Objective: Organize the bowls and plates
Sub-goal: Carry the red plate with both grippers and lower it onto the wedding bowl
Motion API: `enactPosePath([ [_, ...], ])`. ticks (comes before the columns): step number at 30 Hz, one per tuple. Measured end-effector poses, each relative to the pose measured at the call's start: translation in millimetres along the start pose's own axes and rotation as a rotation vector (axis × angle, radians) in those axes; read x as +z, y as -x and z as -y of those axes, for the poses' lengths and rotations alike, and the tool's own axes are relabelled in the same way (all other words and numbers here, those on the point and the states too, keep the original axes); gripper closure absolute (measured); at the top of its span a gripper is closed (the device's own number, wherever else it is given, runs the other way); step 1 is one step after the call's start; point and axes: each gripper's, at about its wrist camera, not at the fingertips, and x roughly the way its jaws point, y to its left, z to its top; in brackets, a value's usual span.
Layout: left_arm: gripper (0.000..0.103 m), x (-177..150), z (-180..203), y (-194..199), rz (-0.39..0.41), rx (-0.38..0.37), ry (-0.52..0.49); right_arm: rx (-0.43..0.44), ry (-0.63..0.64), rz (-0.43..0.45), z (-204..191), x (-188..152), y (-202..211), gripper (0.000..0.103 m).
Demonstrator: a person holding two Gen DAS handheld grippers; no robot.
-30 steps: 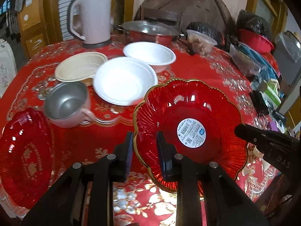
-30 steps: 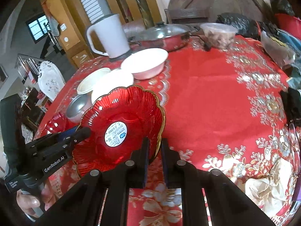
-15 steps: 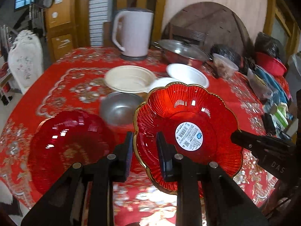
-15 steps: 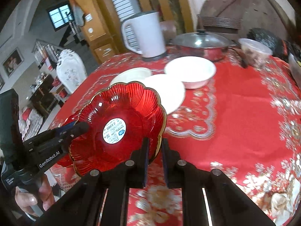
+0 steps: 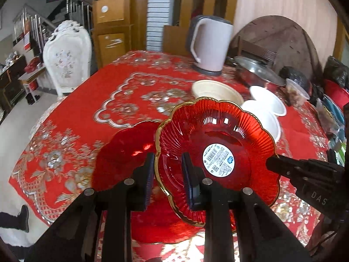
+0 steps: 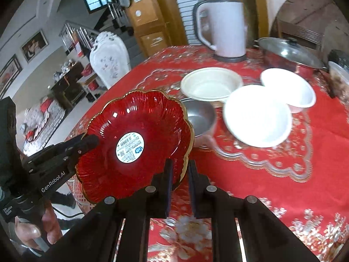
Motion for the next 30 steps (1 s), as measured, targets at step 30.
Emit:
enactPosePath([
  [30,0.081,-24.2,-56.5,-34.8,-0.068,0.078,0.055,-0.016,0.087,-0.135,-50.0,0.0,-72.5,0.088],
])
